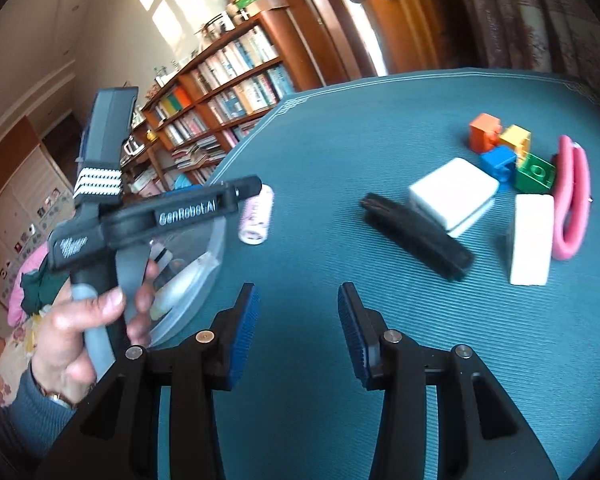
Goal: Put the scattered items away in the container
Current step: 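Move the left gripper to the pink hair roller on the table, then grasp the pink hair roller with the left gripper while the right grasps a white sponge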
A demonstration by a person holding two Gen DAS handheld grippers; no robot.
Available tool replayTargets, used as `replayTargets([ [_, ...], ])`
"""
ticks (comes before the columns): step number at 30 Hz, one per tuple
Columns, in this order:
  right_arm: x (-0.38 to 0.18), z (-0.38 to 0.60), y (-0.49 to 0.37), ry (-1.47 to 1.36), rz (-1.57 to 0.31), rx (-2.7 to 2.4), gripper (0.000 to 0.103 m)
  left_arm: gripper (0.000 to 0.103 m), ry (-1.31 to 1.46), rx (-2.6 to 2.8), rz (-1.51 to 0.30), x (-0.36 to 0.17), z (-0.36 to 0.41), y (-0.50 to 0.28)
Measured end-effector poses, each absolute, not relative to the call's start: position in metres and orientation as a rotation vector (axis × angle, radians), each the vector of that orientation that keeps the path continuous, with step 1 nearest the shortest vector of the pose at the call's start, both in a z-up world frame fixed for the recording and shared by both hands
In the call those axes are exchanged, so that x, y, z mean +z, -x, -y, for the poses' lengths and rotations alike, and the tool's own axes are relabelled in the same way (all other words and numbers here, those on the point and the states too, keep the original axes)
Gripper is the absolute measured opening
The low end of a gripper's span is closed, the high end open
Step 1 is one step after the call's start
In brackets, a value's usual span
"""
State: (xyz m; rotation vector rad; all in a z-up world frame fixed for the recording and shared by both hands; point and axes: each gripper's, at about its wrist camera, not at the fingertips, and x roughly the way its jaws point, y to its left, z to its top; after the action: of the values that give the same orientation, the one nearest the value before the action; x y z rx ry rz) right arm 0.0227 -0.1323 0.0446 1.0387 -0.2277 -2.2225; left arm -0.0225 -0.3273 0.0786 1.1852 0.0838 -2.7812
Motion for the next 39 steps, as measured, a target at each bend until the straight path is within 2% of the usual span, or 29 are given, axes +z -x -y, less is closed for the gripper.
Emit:
replayTargets([
  [5,0.04,0.114,-0.014,-1.053,0.288,-2.244,0.045,0.086,-1.284,-2.797,-0.165,0.072,0.334,0.053],
  [14,0.034,0.097,0.001,-1.087,0.377,-2.255,0.045,0.086,-1.494,-2.783,-0.042,0.056,0.318,0.071],
  [19,0.033,0.093,0.007,-1.092,0.412,-2.266,0.045,0.085,-1.578,-2.777,-0.079,0.05,0.319,0.068],
  [22,0.033,0.088,0.01,-1.093,0.43,-2.273,0.045,0.077,-1.591,-2.779,-0.076,0.052,0.319,0.064],
  [26,0.033,0.083,0.01,-1.091,0.46,-2.29,0.045,0.058,-1.601,-2.788,-0.031,0.054,0.314,0.054],
  [30,0.034,0.077,0.011,-1.095,0.476,-2.319,0.045,0.053,-1.562,-2.785,0.069,0.053,0.303,0.049],
  [37,0.031,0.053,0.023,-1.126,0.536,-2.418,0.045,0.05,-1.564,-2.844,0.092,0.057,0.279,0.036],
  [39,0.03,0.045,0.026,-1.133,0.55,-2.432,0.045,0.043,-1.566,-2.858,0.084,0.056,0.27,0.031],
])
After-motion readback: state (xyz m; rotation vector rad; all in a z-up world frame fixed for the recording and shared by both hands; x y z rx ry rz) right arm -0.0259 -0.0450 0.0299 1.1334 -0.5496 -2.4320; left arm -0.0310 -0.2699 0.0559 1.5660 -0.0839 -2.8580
